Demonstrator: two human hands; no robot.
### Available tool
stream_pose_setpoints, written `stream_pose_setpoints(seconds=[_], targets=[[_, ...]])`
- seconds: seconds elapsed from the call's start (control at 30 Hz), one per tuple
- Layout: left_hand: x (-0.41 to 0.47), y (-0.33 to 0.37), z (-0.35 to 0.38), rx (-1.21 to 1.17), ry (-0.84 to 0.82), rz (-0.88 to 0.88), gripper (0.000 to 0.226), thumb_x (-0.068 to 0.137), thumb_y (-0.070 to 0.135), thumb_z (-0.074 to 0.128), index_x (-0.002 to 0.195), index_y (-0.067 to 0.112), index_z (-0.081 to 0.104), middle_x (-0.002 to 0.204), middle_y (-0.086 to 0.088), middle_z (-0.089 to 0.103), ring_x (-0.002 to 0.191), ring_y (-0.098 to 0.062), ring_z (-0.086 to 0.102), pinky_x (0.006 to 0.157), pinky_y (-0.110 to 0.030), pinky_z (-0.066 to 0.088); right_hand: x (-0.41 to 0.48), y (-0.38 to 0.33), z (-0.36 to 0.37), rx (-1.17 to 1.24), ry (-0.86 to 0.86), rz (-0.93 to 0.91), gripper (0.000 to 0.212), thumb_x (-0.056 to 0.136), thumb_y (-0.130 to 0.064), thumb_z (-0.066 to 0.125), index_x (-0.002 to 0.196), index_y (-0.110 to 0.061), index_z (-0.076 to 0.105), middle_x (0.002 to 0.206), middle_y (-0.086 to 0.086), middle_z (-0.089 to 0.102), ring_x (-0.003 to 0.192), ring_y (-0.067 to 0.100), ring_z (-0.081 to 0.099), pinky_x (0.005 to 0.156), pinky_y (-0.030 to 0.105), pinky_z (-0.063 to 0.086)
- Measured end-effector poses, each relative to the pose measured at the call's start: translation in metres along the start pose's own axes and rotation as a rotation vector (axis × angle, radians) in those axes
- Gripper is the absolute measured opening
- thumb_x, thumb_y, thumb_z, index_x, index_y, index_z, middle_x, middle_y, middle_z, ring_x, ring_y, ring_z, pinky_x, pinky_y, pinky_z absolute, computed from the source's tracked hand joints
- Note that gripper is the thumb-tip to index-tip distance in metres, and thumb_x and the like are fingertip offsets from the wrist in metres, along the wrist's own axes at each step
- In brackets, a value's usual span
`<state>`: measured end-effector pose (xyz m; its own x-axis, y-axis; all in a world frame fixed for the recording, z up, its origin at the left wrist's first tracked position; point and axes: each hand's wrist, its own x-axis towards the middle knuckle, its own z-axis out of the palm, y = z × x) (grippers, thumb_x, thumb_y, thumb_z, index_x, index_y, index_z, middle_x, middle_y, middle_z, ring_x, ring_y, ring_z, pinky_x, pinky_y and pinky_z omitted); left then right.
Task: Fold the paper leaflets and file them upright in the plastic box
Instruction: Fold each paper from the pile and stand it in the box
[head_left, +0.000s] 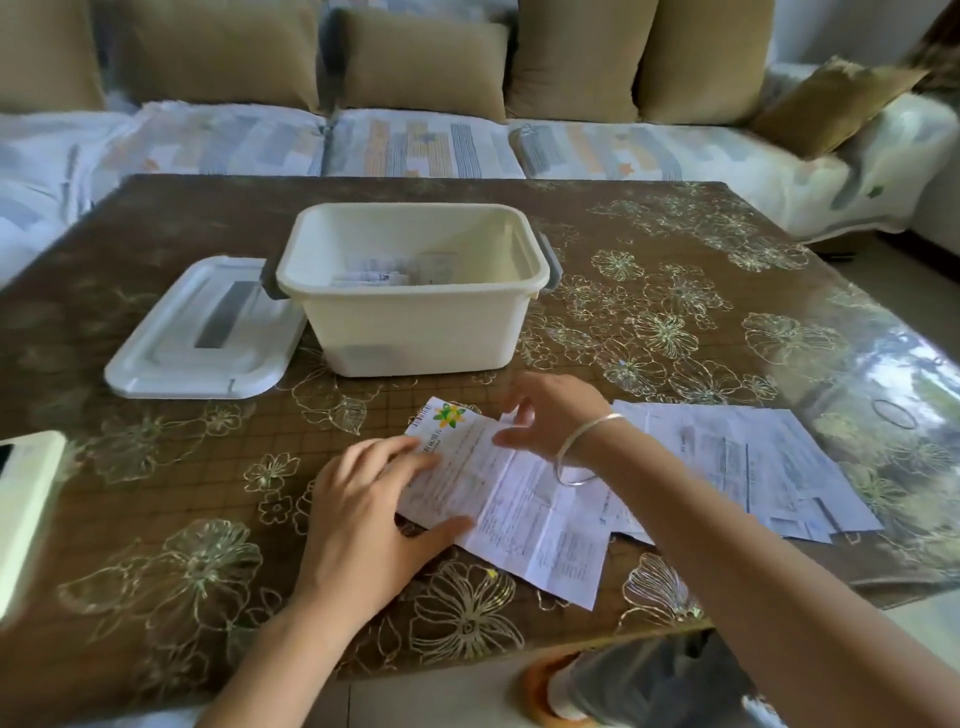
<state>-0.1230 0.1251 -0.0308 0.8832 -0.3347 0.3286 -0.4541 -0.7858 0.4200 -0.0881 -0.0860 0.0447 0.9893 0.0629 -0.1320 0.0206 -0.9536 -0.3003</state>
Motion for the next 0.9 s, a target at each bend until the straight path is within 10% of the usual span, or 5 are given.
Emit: stream_pose_setpoints(seconds=[0.57, 0.9], targets=[[-0.002, 0.001, -0.001, -0.011, -0.021, 0.002, 0.086, 0.069, 0.092, 0.031, 0.125, 0.034, 0.058, 0.136, 0.015, 0.048, 0.128, -0.009, 0.038, 0.107, -0.034, 0.025, 0.022, -0.015, -0.018, -0.251, -0.195, 0.026, 0.025, 0.078, -0.040, 0.072, 0.071, -0.017, 0.066, 0.073, 0.001, 0.066, 0.076, 0.022, 0.063, 0.068, 0.029, 0.050], [0.008, 0.007, -0.041, -0.798, 0.130, -0.565, 0.076, 0.074, 0.047, 0.072, 0.140, 0.022, 0.044, 0.101, 0.016, 0.070, 0.084, 0.005, 0.063, 0.070, -0.014, 0.043, -0.025, -0.004, -0.028, 0.911, -0.031, 0.170, 0.006, 0.083, -0.013, 0.070, 0.082, -0.007, 0.068, 0.062, -0.001, 0.068, 0.051, 0.006, 0.063, 0.048, 0.019, 0.041]])
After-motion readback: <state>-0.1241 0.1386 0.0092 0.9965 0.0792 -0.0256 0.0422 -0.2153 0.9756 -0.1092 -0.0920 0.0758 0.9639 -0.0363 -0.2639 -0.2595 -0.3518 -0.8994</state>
